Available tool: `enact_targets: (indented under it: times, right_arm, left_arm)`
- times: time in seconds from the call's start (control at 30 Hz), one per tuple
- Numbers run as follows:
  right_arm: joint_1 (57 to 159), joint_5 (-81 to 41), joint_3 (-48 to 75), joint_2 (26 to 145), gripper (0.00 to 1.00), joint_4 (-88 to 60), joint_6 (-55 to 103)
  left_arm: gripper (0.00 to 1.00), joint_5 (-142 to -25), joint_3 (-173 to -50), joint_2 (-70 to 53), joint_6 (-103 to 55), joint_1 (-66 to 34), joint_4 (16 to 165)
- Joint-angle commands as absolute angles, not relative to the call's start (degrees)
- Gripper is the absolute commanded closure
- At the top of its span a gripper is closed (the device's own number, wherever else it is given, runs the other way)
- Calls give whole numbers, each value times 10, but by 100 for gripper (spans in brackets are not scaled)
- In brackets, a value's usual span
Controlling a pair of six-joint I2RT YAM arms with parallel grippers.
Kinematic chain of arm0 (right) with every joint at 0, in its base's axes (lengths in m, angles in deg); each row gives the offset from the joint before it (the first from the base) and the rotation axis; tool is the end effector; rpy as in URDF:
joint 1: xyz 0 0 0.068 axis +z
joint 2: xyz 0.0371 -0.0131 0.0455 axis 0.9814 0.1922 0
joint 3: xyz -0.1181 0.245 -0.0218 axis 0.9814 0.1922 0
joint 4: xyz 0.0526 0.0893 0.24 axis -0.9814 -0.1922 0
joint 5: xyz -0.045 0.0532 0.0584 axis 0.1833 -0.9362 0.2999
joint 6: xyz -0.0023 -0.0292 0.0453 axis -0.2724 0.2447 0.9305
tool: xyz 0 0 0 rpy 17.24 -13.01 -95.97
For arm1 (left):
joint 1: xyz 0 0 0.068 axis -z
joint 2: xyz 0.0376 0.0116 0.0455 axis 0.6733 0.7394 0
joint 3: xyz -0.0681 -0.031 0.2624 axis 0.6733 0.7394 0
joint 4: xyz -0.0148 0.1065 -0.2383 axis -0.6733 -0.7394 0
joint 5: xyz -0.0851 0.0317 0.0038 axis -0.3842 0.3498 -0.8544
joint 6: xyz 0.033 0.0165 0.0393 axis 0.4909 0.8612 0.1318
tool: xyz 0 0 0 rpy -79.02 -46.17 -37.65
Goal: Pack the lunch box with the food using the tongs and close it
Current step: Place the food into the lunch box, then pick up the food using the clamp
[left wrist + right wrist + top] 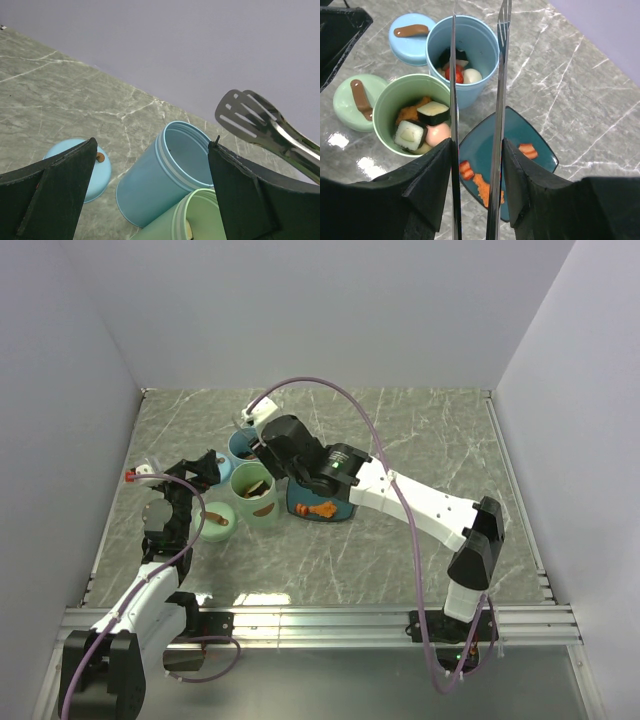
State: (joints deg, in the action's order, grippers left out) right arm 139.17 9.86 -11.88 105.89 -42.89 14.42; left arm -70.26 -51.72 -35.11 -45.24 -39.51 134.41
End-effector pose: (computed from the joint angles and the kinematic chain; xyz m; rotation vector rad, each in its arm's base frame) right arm 0.2149 0.3482 0.3806 -0.8588 1.8603 0.2166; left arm 0.1860 -0.0060 0.2344 -0.4316 1.3452 -0.4489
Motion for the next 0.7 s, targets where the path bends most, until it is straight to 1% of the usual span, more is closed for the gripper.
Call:
enact_targets:
  times: [0.0, 0.17, 0.4, 0.5, 0.67]
  right_arm:
    - [1394, 129, -119, 1013, 49, -401, 148]
    - [1392, 157, -26, 947, 49, -384, 169]
    - [1377, 192, 131, 871, 48, -383, 258]
    - [1369, 197, 171, 858, 48, -387, 288]
    - [1362, 209, 199, 866, 48, -411, 329]
  left_arm:
    - [1, -698, -526, -355, -454, -399, 1363]
    - [1, -698, -526, -354, -454, -399, 1363]
    - [1, -699, -526, -355, -454, -399, 1363]
    - [1, -701, -527, -353, -455, -398, 1362]
    - [1, -702, -526, -355, -455, -399, 1362]
